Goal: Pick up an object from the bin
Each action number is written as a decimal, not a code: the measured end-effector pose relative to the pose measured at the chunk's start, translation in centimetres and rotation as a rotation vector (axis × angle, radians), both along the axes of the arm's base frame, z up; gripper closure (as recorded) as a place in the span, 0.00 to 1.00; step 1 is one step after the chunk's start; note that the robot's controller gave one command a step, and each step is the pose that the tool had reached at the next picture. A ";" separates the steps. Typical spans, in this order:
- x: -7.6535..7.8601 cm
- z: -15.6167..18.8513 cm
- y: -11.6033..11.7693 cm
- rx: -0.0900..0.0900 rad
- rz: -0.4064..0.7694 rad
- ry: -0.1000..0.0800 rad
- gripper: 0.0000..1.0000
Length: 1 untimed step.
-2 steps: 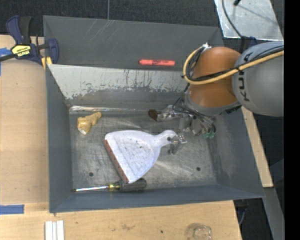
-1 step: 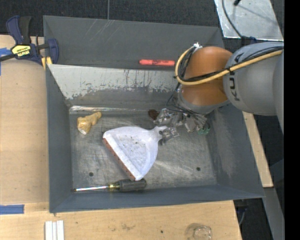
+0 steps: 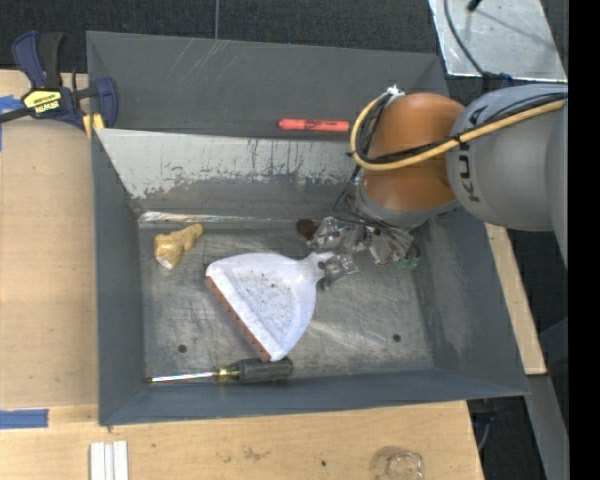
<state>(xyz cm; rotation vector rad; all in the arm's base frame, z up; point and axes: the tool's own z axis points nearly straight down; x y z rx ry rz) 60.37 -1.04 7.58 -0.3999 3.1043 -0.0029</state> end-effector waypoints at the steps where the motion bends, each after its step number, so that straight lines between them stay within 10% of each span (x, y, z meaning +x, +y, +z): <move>1: 0.6 7.7 0.1 0.000 0.011 0.008 1.00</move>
Offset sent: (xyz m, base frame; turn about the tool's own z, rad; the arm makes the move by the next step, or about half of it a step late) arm 0.0000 0.0000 0.0000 0.0000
